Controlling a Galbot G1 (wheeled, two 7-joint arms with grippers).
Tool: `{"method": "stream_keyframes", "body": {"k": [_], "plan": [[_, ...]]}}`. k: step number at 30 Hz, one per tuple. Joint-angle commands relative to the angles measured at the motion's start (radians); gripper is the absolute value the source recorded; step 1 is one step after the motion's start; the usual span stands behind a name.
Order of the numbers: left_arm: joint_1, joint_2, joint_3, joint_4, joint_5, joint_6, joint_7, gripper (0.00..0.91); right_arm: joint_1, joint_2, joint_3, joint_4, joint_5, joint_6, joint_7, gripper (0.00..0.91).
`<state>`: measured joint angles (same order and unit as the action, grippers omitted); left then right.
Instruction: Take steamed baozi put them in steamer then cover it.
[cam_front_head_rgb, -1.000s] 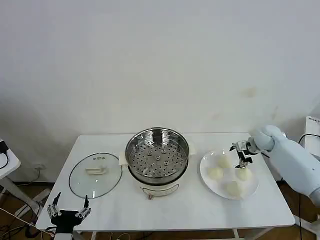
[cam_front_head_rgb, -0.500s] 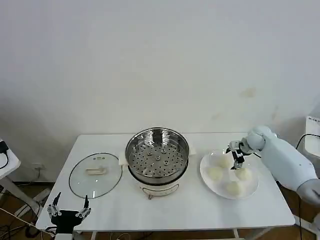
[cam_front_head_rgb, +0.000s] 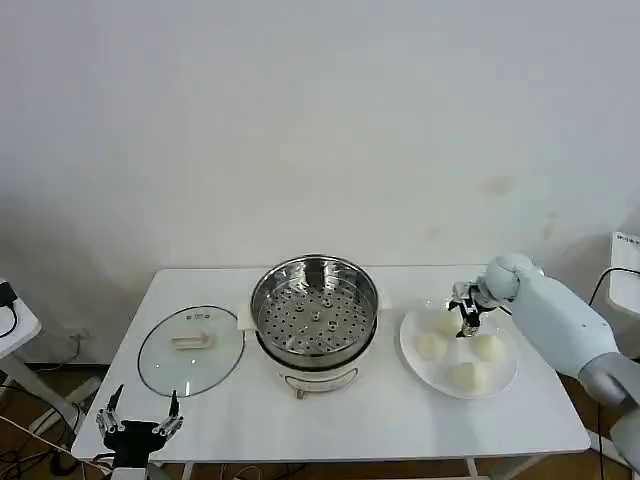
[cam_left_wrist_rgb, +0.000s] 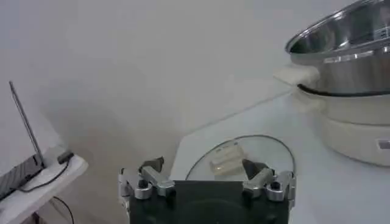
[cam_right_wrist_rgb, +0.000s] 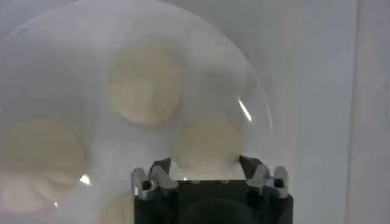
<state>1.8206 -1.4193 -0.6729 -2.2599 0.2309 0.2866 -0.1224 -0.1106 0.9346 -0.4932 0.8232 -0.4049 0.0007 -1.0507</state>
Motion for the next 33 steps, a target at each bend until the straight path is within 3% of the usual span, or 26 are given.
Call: {"method": "stream_keyframes", "body": {"k": [1,4,12,21,26,33], "plan": [[0.001,0.001,0.0,-0.001,0.001,0.0,-0.001,0.907,0.001,0.001,-0.006,-0.007,0.001,-0.002,0.0,0.615],[0.001,0.0,0.001,-0.001,0.001,-0.001,-0.001,0.907,0.003,-0.007,-0.005,0.004,0.009,-0.003,-0.001,0.564],[-0.001,0.002,0.011,0.001,0.005,-0.001,-0.002,0.907,0.044,-0.067,-0.048,0.117,0.091,-0.023,-0.003,0.564],[-0.008,0.013,0.019,0.006,0.001,0.004,-0.006,0.907,0.244,-0.171,-0.156,0.281,0.199,-0.027,-0.002,0.564],[-0.017,0.02,0.018,0.012,-0.011,0.004,-0.007,0.907,0.358,-0.165,-0.229,0.324,0.248,-0.027,0.001,0.564],[-0.023,0.03,0.009,0.005,-0.039,0.012,-0.007,0.907,0.502,-0.079,-0.361,0.352,0.34,-0.03,0.006,0.564]]}}
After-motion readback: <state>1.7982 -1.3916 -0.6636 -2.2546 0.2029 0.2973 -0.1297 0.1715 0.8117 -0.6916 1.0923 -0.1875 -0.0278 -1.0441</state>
